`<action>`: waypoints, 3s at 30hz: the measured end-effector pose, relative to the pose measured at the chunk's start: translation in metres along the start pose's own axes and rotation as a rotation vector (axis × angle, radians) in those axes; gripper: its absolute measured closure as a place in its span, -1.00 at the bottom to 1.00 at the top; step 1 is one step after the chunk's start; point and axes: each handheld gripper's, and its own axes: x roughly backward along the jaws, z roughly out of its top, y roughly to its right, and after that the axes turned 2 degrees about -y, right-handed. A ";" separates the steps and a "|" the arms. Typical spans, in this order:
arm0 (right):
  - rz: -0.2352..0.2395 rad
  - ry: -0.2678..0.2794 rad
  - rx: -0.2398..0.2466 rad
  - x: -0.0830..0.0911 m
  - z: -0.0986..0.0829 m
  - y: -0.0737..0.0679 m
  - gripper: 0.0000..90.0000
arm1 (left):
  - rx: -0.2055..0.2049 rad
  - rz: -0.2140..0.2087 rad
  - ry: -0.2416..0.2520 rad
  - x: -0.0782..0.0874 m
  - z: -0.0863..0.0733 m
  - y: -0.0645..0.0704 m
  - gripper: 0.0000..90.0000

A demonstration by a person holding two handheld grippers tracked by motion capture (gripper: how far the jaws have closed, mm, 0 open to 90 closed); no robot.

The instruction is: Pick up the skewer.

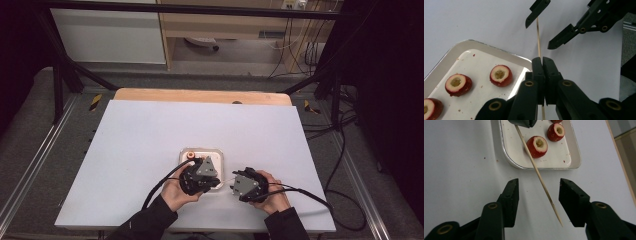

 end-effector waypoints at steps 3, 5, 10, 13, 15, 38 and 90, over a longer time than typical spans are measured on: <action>-0.009 0.009 0.052 0.000 0.001 -0.001 0.28 | -0.002 -0.006 -0.003 -0.003 0.002 0.002 0.97; -0.012 0.019 0.086 -0.001 0.001 -0.004 0.32 | -0.008 -0.009 -0.007 -0.005 0.003 0.004 0.97; -0.014 0.024 0.199 -0.002 0.000 -0.004 0.44 | -0.011 -0.017 -0.018 -0.008 0.004 0.005 0.97; 0.000 0.021 0.220 -0.003 0.000 -0.005 0.53 | -0.017 -0.020 -0.021 -0.008 0.005 0.006 0.97; 0.003 0.013 0.250 -0.004 -0.001 -0.006 0.67 | -0.020 -0.024 -0.026 -0.009 0.005 0.007 0.97; -0.014 -0.061 0.497 -0.002 0.012 0.000 0.97 | 0.065 -0.027 -0.146 -0.007 0.011 -0.001 0.68; 0.114 0.013 -0.675 0.009 -0.013 0.045 -0.69 | 0.225 0.136 -0.038 0.048 -0.070 -0.018 0.96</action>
